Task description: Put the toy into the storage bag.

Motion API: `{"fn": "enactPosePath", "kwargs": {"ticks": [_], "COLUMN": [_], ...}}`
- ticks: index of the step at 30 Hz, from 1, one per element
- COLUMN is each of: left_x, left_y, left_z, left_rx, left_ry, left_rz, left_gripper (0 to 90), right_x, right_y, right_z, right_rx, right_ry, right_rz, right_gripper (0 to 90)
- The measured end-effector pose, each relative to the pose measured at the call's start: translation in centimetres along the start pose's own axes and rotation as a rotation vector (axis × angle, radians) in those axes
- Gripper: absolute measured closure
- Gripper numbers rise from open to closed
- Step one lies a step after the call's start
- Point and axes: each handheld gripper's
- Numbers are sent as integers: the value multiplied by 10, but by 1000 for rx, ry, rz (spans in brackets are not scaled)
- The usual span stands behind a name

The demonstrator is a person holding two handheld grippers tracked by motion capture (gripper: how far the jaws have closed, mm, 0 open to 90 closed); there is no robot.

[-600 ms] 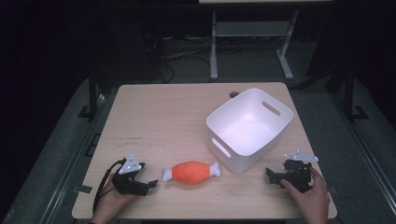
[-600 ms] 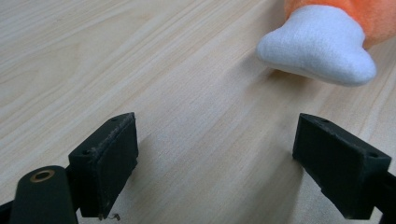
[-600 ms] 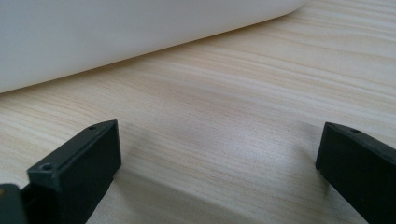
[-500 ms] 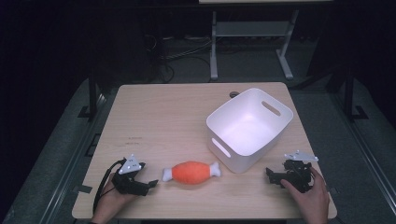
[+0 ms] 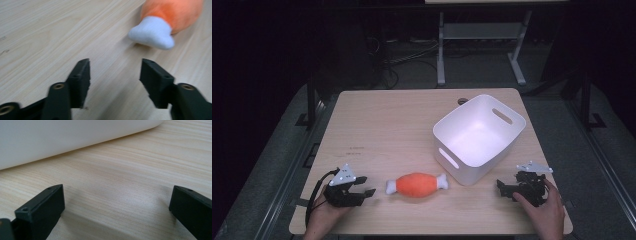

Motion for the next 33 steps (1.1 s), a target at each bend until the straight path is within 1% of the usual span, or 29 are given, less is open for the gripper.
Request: {"fn": "enactPosePath", "kwargs": {"ticks": [1, 3, 5, 9, 11, 14, 17, 19, 21, 22, 23, 27, 33], "left_x": [-1, -3, -3, -5, -6, -5, -4, -2, -1, 1, 1, 9, 19], "left_y": [-1, -3, -5, -13, -18, -24, -30, -34, -37, -40, -40, -51, -65], "left_z": [1, 2, 4, 3, 2, 2, 1, 1, 0, -1, -1, -6, -13], "left_rx": [-8, -16, -28, -29, -26, -20, -15, -12, 1, 2, 2, 24, 56], "left_ry": [16, 31, 57, 93, 106, 121, 130, 142, 155, 168, 168, 195, 221], "left_rz": [2, 10, 15, 17, 19, 36, 40, 41, 43, 44, 44, 49, 52], "left_gripper": [490, 573, 663, 841, 894, 896, 896, 896, 896, 896, 896, 896, 896], "right_x": [0, 0, 0, 0, 0, 0, 0, 0, 0, 0, 0, 0, 0], "right_y": [0, 0, 0, 0, 0, 0, 0, 0, 0, 0, 0, 0, 0], "right_z": [0, 0, 0, 0, 0, 0, 0, 0, 0, 0, 0, 0, 0], "right_rx": [0, -1, 0, 1, -1, -3, -3, -3, -3, -3, -3, -3, -3], "right_ry": [0, 0, 0, 0, -1, -1, -1, -1, -1, -1, -1, -1, -1], "right_rz": [0, 0, 0, 0, 1, 0, 0, 0, 0, 0, 0, 0, 0], "right_gripper": [0, 0, 0, 0, 0, 0, 0, 0, 0, 0, 0, 0, 0]}}
Point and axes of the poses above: each handheld gripper's, and its own axes: x roughly forward along the jaws, y roughly out of its underside, z roughly to its left, and after that the axes turned 7 degrees about -z, right-handed
